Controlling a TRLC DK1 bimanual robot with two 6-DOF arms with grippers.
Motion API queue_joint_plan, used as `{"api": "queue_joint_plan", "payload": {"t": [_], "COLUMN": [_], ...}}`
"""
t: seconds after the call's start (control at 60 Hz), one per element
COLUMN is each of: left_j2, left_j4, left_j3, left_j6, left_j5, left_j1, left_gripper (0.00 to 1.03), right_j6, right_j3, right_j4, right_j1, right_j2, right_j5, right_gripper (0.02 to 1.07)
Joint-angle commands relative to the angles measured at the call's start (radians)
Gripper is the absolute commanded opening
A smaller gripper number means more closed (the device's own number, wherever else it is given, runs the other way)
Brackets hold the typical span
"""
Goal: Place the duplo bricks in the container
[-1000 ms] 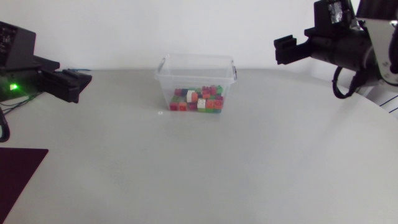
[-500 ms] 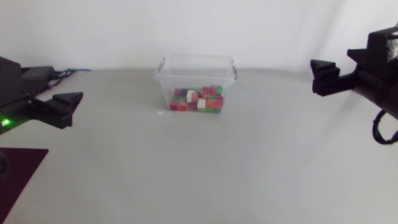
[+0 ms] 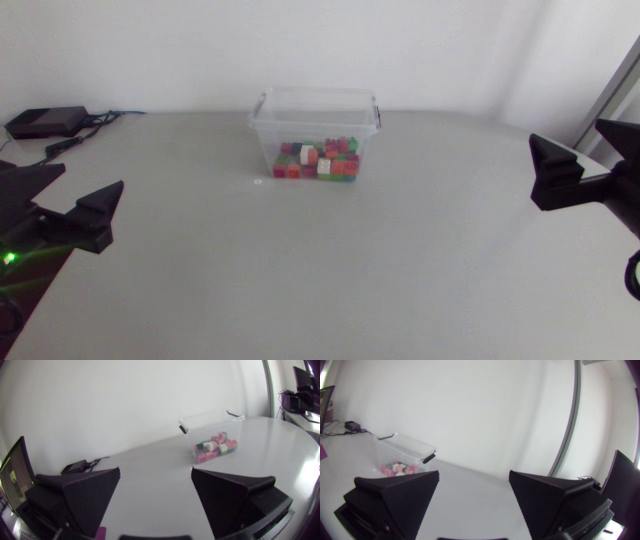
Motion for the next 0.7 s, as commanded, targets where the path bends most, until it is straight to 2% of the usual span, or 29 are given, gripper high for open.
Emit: {"api": "queue_joint_plan", "payload": {"t": [0.0,0.683], "left_j2": [-0.048,-0.371], "left_j4": [0.026,0.146], "left_j3": [-0.053,-0.362], "left_j6": [-0.042,-0.25], "left_j5": [-0.008,-0.047], "left_j1": [0.01,-0.016], "left_gripper": [0.99,0.98], "right_j6": [0.001,0.211], "right_j3": [-0.053,-0.395], "right_j4": [-0.016,-0.018], "right_j1": [-0.013,-0.051], "right_j2": [-0.049,-0.416], "right_j5": [0.004,-0.05], "right_gripper": [1.03,1.03]}}
